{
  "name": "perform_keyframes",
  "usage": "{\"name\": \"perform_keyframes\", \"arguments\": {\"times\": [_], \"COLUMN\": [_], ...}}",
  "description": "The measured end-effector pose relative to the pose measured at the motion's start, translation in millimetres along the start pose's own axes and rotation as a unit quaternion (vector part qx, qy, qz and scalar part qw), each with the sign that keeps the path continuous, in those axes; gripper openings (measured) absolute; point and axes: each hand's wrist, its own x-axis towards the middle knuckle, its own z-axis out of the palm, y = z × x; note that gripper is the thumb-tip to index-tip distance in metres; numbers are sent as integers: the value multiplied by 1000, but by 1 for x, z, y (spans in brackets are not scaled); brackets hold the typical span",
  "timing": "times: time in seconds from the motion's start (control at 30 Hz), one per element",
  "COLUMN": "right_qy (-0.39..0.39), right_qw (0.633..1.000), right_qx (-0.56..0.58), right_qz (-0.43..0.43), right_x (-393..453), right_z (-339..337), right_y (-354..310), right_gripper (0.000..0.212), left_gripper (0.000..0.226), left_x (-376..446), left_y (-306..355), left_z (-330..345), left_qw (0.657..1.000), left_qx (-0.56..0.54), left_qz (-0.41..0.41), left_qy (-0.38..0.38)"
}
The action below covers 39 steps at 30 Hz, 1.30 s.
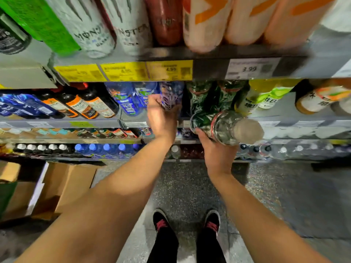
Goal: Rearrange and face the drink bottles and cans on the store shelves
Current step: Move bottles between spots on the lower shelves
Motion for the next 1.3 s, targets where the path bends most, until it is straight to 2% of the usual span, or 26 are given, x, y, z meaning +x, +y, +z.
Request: {"name": "perform_keyframes", "arguments": {"times": [0.1, 0.17, 0.23, 0.43, 0.63, 0.77, 0.97, 1.1, 1.17, 1.2, 1.23, 1.3], "right_qy": [-17, -35, -50, -95, -117, -101, -79, -54, -31, -20, -13, -21], "right_qw": [1000, 999, 999, 995, 992, 993, 995, 995, 995, 995, 994, 992], "right_qx": [-1, 3, -4, 7, -42, -56, -52, -75, -70, -68, -77, -104], "right_qz": [14, 17, 21, 41, 29, 21, 39, 39, 60, 69, 75, 71], "right_x": [7, 11, 13, 17, 20, 16, 9, 8, 9, 11, 12, 14], "right_z": [-17, -25, -32, -47, -51, -51, -49, -44, -39, -37, -37, -40], "right_y": [5, 8, 12, 21, 25, 22, 15, 7, 2, 1, 1, 7], "right_gripper": [52, 55, 55, 55, 49, 43, 34, 32, 37, 43, 50, 55], "left_gripper": [41, 49, 55, 43, 38, 36, 33, 35, 35, 35, 35, 44], "left_x": [7, 12, 12, -3, 0, -2, -5, -14, -38, -54, -71, -97], "left_y": [-1, 0, -3, -17, -11, -19, -26, -22, -17, -10, 0, 16], "left_z": [13, 19, 22, 22, 25, 24, 19, 9, 3, 1, -2, -1], "left_qw": [998, 997, 996, 990, 993, 991, 993, 996, 993, 992, 989, 969], "left_qx": [31, 34, 45, 68, 68, 71, 84, 37, 21, 4, -14, -32], "left_qz": [36, 38, 41, 93, 69, 97, 79, 44, 88, 117, 147, 173], "left_qy": [47, 58, 57, 81, 67, 56, 29, 63, 77, 52, -5, -173]}}
